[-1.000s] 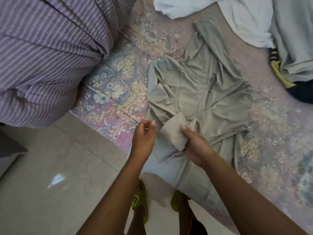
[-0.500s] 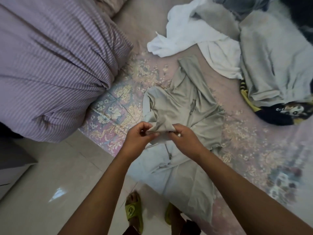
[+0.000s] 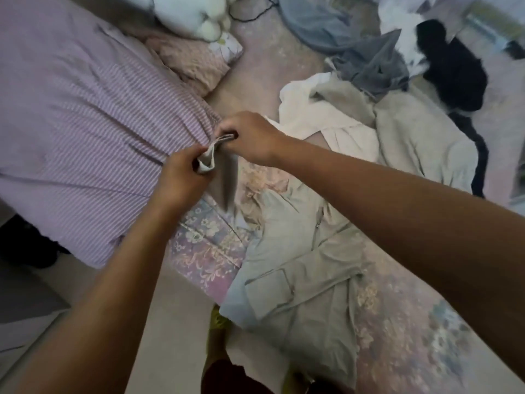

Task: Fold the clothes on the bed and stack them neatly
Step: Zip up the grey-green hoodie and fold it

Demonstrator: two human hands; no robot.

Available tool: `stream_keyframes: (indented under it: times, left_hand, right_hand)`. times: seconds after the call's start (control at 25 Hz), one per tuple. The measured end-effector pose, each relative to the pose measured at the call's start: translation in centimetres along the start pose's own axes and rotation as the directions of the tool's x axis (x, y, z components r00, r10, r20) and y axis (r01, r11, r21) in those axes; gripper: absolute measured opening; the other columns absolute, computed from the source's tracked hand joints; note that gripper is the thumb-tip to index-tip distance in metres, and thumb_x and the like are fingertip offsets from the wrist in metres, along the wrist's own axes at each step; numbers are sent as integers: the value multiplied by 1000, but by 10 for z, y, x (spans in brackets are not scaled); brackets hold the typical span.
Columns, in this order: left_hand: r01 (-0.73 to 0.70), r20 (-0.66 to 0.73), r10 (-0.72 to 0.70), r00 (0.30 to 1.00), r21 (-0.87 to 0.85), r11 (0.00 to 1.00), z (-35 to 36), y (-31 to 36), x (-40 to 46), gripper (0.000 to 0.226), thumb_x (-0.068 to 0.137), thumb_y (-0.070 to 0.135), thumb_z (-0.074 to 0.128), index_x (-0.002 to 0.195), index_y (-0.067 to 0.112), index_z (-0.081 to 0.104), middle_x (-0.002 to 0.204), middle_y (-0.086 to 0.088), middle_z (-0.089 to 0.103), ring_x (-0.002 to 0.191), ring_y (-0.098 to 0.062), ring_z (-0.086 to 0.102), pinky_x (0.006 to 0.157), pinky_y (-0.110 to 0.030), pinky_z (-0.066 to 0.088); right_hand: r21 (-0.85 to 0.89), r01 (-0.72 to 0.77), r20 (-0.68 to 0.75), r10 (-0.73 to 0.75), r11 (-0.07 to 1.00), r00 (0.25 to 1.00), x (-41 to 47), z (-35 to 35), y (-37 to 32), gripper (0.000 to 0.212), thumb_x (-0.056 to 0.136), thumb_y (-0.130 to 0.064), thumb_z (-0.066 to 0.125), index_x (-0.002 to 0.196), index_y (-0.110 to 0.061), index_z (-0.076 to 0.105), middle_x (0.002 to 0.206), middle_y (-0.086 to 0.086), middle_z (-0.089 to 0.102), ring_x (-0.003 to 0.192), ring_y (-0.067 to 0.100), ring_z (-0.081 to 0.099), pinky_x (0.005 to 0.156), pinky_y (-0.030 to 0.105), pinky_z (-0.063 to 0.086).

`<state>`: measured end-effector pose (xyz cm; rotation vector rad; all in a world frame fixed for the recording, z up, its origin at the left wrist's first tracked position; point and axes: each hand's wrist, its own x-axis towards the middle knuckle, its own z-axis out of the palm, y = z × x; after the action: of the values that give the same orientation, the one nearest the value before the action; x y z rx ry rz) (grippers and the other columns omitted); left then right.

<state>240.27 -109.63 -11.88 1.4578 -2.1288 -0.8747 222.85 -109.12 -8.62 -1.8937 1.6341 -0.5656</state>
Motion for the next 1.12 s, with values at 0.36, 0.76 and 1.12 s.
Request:
stream_keyframes:
  times: [0.36, 0.76, 1.12]
  left_hand:
    - [-341, 174, 321, 931, 99, 935, -89, -12, 132, 10, 86, -17, 62, 95, -18, 67, 74, 0, 53, 95, -40, 56, 76, -44, 48]
    - [-143, 454, 157, 877, -65, 988, -92, 13, 174, 29, 77, -29, 47, 94, -15, 67, 98, -30, 65, 89, -32, 58, 74, -46, 61]
    - [187, 665, 138, 734, -394, 900, 4, 65, 139, 38, 104, 8, 50, 140, 20, 44, 117, -10, 63, 95, -21, 66, 77, -40, 61]
  right_hand:
    - [-175, -236, 67, 251, 956, 966, 100, -40, -70, 12, 93, -8, 56, 84, -4, 62, 96, 18, 71, 71, 23, 72, 49, 20, 48]
    - [501, -430, -118, 552, 751, 826, 87, 5, -77, 37, 97, -10, 61, 68, -16, 39, 71, 5, 47, 70, 16, 45, 60, 30, 31]
    - [997, 50, -80, 807, 63, 585, -19, -3, -27, 15, 99, 3, 46, 90, -6, 51, 82, 15, 62, 78, 29, 62, 96, 54, 52]
